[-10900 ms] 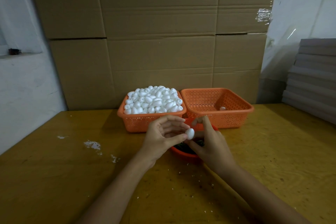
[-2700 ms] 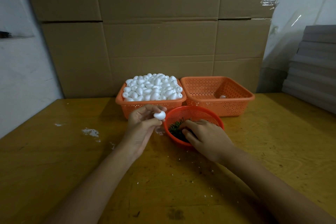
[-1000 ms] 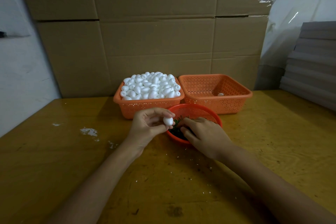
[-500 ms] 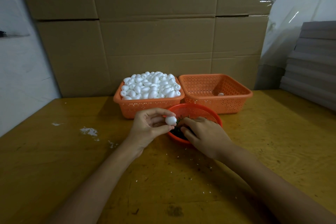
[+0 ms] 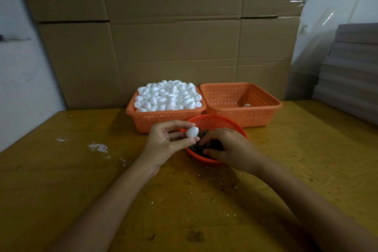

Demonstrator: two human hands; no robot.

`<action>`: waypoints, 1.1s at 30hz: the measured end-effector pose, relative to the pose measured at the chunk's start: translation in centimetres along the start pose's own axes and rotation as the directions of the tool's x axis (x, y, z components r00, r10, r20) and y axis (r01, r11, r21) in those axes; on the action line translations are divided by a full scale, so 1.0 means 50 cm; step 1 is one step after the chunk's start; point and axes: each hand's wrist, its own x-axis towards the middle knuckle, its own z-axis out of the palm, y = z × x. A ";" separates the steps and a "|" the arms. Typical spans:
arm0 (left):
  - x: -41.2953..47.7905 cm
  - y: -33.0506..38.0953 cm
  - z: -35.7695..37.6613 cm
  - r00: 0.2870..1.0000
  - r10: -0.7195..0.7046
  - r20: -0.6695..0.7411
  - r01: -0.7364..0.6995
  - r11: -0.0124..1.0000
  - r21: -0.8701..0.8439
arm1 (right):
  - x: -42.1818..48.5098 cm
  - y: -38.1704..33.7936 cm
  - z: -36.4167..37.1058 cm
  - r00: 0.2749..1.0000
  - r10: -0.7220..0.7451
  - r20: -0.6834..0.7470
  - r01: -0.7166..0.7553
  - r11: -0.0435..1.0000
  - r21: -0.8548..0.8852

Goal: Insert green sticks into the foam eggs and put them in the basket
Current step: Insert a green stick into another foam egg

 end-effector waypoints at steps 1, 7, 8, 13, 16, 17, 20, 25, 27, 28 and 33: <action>0.000 0.001 0.001 1.000 0.000 -0.002 0.000 1.000 0.002 | 0.001 0.001 -0.001 1.000 -0.001 -0.002 0.001 1.000 0.013; 0.000 0.004 0.002 1.000 -0.006 -0.003 0.006 1.000 0.012 | 0.001 0.002 0.000 1.000 0.002 -0.018 -0.002 0.999 0.038; 0.000 0.005 0.002 1.000 -0.007 -0.006 0.007 1.000 0.014 | 0.000 0.001 0.001 1.000 0.001 -0.027 0.000 1.000 0.020; 0.001 0.005 0.004 1.000 -0.015 -0.011 0.014 1.000 -0.025 | -0.001 0.007 0.003 1.000 0.021 -0.016 -0.022 0.999 -0.028; 0.001 0.002 0.004 1.000 -0.019 0.000 0.019 0.998 -0.062 | 0.000 0.011 -0.003 0.999 0.027 0.038 -0.025 0.999 -0.037; 0.001 0.001 0.004 1.000 -0.021 0.004 0.021 0.997 -0.069 | 0.000 0.011 -0.006 0.998 0.019 0.052 -0.018 0.999 -0.032; 0.001 -0.002 0.004 1.000 -0.019 0.020 0.020 0.996 -0.083 | -0.001 0.012 -0.011 0.997 0.003 0.077 -0.001 1.000 -0.022; 0.001 -0.004 0.000 0.999 -0.023 0.035 0.027 0.995 -0.099 | -0.005 0.009 -0.009 0.998 -0.007 0.055 0.010 0.999 -0.037; 0.001 -0.005 0.000 0.999 -0.024 0.037 0.028 0.994 -0.103 | -0.005 0.008 -0.008 0.999 -0.012 0.045 0.014 0.999 -0.040; 0.001 -0.005 0.000 0.999 -0.023 0.040 0.027 0.994 -0.104 | -0.004 0.008 -0.008 0.999 -0.011 0.044 0.013 0.999 -0.041; 0.002 -0.007 -0.001 0.999 -0.018 0.050 0.023 0.994 -0.106 | -0.005 0.009 -0.012 0.996 -0.013 0.089 0.016 0.999 -0.033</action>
